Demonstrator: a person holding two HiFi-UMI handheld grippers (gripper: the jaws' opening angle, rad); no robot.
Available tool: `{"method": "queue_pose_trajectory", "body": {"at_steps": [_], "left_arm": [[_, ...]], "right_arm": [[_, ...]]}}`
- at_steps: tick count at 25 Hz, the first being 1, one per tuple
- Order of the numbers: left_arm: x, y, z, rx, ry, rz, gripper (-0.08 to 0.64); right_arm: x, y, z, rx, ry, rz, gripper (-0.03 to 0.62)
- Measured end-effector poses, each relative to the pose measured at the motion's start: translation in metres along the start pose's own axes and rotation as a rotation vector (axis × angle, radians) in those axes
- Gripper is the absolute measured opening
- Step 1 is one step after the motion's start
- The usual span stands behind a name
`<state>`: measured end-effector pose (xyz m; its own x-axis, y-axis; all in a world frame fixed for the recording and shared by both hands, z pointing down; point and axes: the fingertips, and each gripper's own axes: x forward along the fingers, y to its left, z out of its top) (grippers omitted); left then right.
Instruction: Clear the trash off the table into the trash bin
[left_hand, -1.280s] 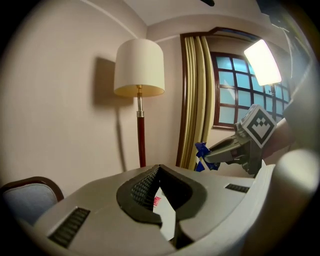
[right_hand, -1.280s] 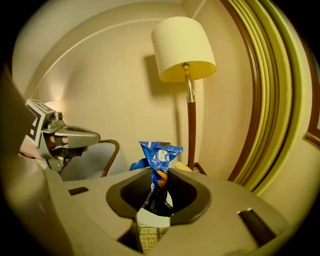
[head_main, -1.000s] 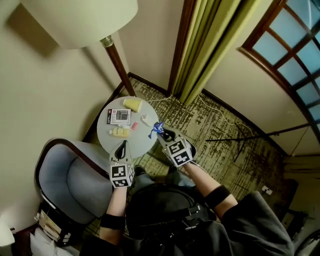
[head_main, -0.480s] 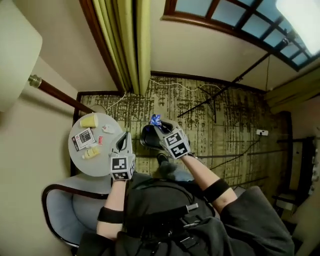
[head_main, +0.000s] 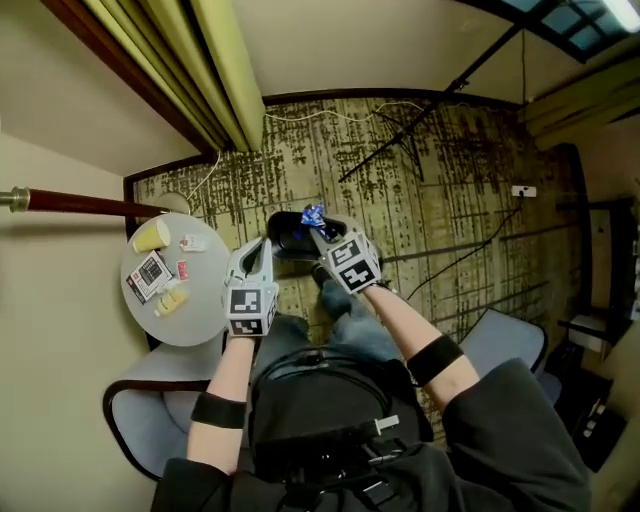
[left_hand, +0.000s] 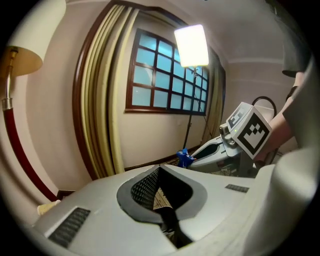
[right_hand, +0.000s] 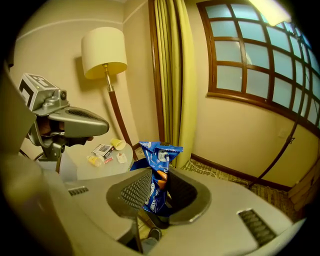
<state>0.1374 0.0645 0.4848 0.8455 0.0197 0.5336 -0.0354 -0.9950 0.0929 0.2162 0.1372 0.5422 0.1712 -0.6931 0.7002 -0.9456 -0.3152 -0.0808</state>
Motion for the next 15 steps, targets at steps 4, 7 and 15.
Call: {"method": "queue_pose_trajectory", "body": {"at_steps": [4,7,15], "left_arm": [[0.046,-0.002,-0.043,-0.004,0.069,-0.041,0.000],[0.086,0.000,-0.085,-0.009,0.120,-0.062,0.000],[0.181,0.017,-0.217,-0.055,0.228,-0.057,0.000]], "right_arm": [[0.050,-0.002,-0.057,0.042,0.076,0.021,0.107],[0.096,-0.010,-0.099,0.059,0.112,0.024,0.106],[0.213,-0.019,-0.226,0.127,0.220,0.038,0.107]]}}
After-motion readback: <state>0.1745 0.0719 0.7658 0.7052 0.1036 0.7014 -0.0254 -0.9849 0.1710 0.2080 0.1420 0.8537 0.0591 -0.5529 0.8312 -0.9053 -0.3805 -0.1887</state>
